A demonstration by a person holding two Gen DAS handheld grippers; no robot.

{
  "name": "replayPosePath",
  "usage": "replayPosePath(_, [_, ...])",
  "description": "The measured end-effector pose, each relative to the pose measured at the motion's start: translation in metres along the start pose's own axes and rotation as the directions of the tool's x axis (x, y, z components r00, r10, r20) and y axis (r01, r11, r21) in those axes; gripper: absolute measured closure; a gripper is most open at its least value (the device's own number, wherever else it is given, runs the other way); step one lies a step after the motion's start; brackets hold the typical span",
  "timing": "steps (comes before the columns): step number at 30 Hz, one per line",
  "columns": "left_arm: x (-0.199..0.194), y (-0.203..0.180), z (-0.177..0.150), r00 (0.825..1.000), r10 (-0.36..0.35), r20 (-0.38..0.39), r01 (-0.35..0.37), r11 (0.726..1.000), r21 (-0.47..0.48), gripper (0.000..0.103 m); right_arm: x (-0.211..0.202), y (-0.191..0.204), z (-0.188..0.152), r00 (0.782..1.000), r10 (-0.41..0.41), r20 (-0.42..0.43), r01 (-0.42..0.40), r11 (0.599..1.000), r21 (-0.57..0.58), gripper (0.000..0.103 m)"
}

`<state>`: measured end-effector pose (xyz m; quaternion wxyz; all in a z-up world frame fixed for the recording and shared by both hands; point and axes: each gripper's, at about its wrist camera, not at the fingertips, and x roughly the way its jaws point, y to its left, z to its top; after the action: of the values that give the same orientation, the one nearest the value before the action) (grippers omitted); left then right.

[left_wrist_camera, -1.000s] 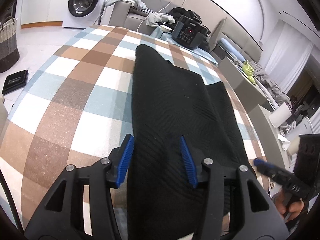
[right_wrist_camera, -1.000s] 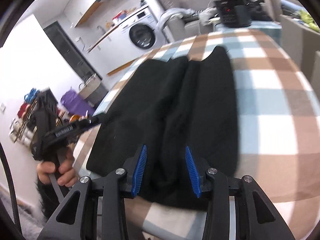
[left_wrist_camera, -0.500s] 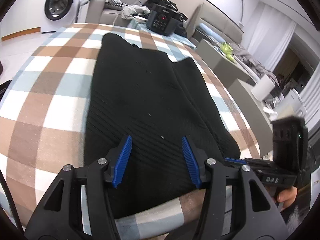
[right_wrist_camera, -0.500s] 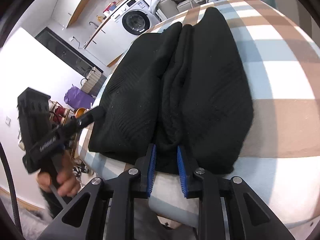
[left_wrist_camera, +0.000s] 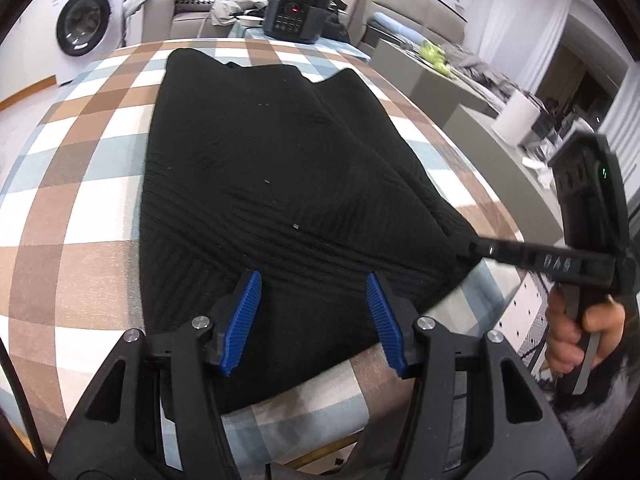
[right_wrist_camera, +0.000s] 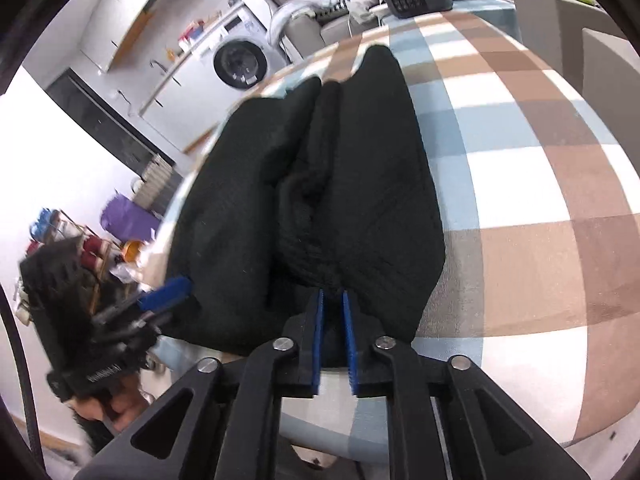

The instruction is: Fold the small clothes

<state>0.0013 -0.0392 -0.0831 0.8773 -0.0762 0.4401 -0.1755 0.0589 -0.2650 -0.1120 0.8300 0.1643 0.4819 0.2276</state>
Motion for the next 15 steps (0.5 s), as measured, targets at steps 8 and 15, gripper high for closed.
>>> replayPosePath(8, [-0.003, 0.004, 0.005, 0.999, -0.042, 0.003, 0.042, 0.998, -0.043, 0.046, -0.008, 0.014, 0.016, 0.991, 0.116, 0.067, -0.111, 0.992, -0.065, 0.053])
replayPosePath(15, [-0.016, 0.026, 0.011, 0.999, -0.012, 0.042, 0.017, 0.994, -0.110, 0.046, 0.036, 0.021, 0.047, 0.988, 0.144, 0.051, -0.141, 0.989, -0.043, 0.049])
